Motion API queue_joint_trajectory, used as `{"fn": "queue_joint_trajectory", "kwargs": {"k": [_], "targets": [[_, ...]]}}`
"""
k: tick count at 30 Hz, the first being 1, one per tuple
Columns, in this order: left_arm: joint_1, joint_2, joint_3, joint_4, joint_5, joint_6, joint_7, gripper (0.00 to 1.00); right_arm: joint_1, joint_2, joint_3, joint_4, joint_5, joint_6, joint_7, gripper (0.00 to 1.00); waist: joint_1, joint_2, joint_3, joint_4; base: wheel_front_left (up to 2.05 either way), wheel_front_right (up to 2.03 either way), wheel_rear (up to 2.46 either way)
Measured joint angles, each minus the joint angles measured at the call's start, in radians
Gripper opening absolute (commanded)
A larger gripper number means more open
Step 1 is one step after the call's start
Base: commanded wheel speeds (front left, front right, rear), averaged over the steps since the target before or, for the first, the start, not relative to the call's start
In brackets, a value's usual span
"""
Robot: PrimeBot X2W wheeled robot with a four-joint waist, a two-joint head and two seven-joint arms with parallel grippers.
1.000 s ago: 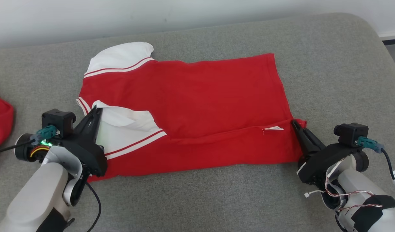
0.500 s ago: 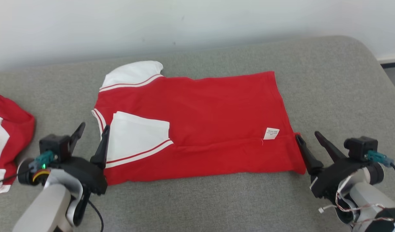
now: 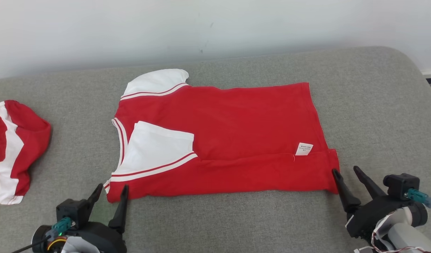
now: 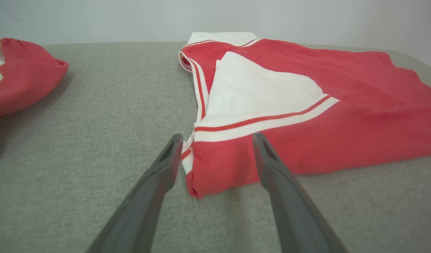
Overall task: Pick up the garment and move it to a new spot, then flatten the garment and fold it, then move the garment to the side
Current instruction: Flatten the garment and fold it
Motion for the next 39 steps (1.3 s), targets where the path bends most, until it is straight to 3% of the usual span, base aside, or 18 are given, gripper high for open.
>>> {"fn": "queue_joint_trajectory", "kwargs": {"k": [6,15,16,17,18,19,29,39], "targets": [[0.004,-0.005,0.011,0.037,0.0,0.013,0.0,1.0,-0.013,0.039,-0.009,0.056,-0.063,0.0,0.003,1.0,0.0,0.0,0.023,-0.007,0.0,0.0,0.0],[-0.03,-0.034,0.014,0.129,-0.016,-0.005,-0.002,1.0,-0.087,0.121,-0.007,0.171,-0.098,0.0,0.035,1.0,0.0001,0.0,0.057,-0.021,0.0,0.0,0.0],[-0.035,-0.039,0.014,0.142,-0.018,-0.01,-0.001,1.0,-0.093,0.128,-0.003,0.178,-0.098,0.0,0.037,0.49,0.0001,0.0,0.059,-0.021,0.0,0.0,0.0],[-0.041,-0.044,0.014,0.158,-0.022,-0.014,0.0,0.88,-0.098,0.133,0.0,0.183,-0.096,0.0,0.037,0.28,0.0,0.0,0.059,-0.02,0.0,0.0,0.0],[-0.048,-0.048,0.011,0.171,-0.024,-0.023,0.002,0.17,-0.101,0.135,0.004,0.188,-0.096,0.0,0.035,0.0,0.0,0.0,0.059,-0.018,0.0,0.0,0.0],[-0.055,-0.052,0.01,0.182,-0.024,-0.026,0.002,0.0,-0.104,0.137,0.009,0.19,-0.096,0.0,0.034,0.0,0.0001,-0.0001,0.058,-0.016,0.0,0.0,0.0],[-0.022,-0.09,0.019,0.193,-0.024,-0.05,-0.002,0.0,-0.066,0.11,0.014,0.176,-0.055,0.0,0.014,0.0,0.0002,0.0,-0.005,-0.004,0.0,0.0,0.0],[0.179,-0.129,0.074,0.016,-0.016,-0.019,-0.003,0.0,0.086,0.065,-0.04,0.096,-0.026,0.0,0.012,0.0,0.0001,-0.0001,-0.093,0.011,0.0,0.0,0.0]]}}
